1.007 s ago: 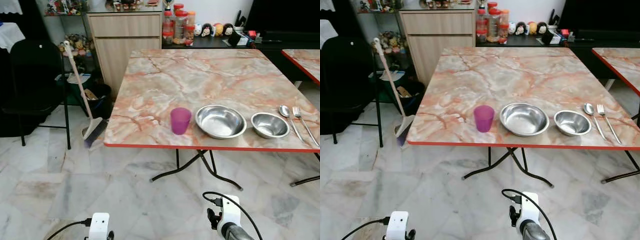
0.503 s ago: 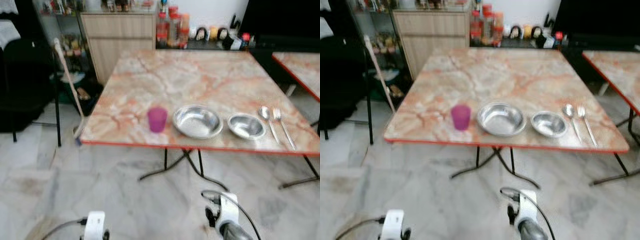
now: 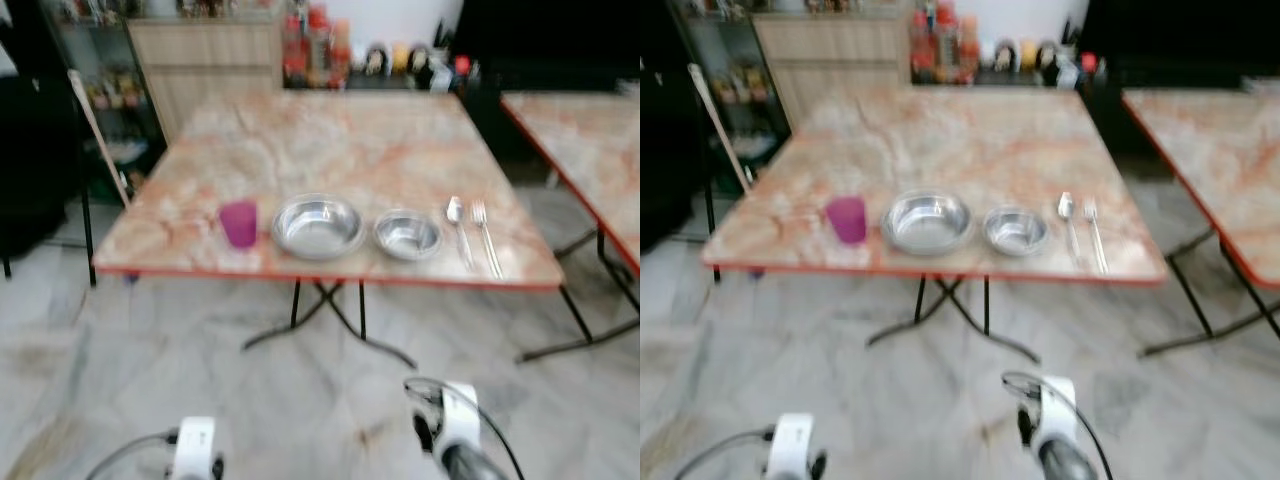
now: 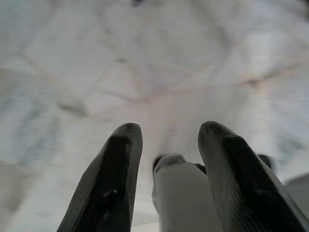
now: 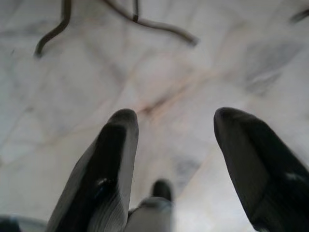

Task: Setting the table

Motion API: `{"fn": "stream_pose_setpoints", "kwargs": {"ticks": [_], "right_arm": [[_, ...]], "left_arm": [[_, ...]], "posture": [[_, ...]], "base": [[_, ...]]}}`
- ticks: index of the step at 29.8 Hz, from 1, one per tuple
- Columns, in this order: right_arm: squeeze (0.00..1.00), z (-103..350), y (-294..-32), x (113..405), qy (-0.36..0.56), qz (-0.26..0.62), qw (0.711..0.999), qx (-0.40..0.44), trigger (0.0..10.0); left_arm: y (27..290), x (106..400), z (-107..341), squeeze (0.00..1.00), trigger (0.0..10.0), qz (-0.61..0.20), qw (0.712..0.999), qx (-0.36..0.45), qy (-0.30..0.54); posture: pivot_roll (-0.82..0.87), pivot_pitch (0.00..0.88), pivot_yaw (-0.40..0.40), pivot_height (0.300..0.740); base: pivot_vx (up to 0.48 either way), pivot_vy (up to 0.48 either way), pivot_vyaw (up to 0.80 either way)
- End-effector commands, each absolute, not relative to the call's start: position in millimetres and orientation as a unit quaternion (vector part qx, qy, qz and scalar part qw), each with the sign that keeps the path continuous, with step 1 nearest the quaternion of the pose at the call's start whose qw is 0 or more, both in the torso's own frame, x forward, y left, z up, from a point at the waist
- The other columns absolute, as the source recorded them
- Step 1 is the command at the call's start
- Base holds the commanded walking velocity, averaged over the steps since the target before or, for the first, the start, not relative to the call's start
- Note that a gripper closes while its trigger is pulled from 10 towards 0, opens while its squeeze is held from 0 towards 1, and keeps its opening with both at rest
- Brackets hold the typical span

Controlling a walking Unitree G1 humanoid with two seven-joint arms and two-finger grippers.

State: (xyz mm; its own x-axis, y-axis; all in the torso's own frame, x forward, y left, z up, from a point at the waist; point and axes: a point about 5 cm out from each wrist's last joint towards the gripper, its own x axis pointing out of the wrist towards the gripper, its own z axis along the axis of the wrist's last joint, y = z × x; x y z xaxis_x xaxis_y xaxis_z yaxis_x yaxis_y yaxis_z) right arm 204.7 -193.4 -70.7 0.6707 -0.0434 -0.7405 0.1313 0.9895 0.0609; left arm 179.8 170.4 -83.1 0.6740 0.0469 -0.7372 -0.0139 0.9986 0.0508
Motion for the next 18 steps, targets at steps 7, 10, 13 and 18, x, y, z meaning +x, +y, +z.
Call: {"fn": "stream_pose_setpoints", "kwargs": {"ticks": [7, 10, 13, 18], "right_arm": [[0.00, -68.0, -187.0, 210.7, 0.393, -0.043, 0.917, 0.060, 10.0], [0.00, -67.9, -186.7, 210.9, 0.392, -0.043, 0.917, 0.060, 10.0], [0.00, -67.9, -186.5, 211.0, 0.392, -0.042, 0.917, 0.060, 10.0], [0.00, -67.8, -184.1, 211.7, 0.393, -0.039, 0.917, 0.060, 10.0]], "left_arm": [[177.3, 232.2, -46.5, 0.00, 10.0, 0.024, 0.961, 0.006, 0.275], [168.2, 256.0, -23.2, 0.00, 10.0, 0.009, 0.981, -0.017, 0.194], [162.9, 265.5, -12.5, 0.00, 10.0, -0.001, 0.987, -0.014, 0.161], [150.5, 290.8, 20.8, 0.00, 10.0, -0.014, 0.997, -0.030, 0.069]], "posture": [[0.04, 0.000, -0.008, 0.719], [0.05, 0.000, -0.007, 0.719], [0.05, 0.000, -0.007, 0.719], [0.06, 0.000, -0.007, 0.719]], "base": [[0.000, 0.000, 0.00], [0.000, 0.000, 0.00], [0.000, 0.000, 0.00], [0.000, 0.000, 0.00]]}}
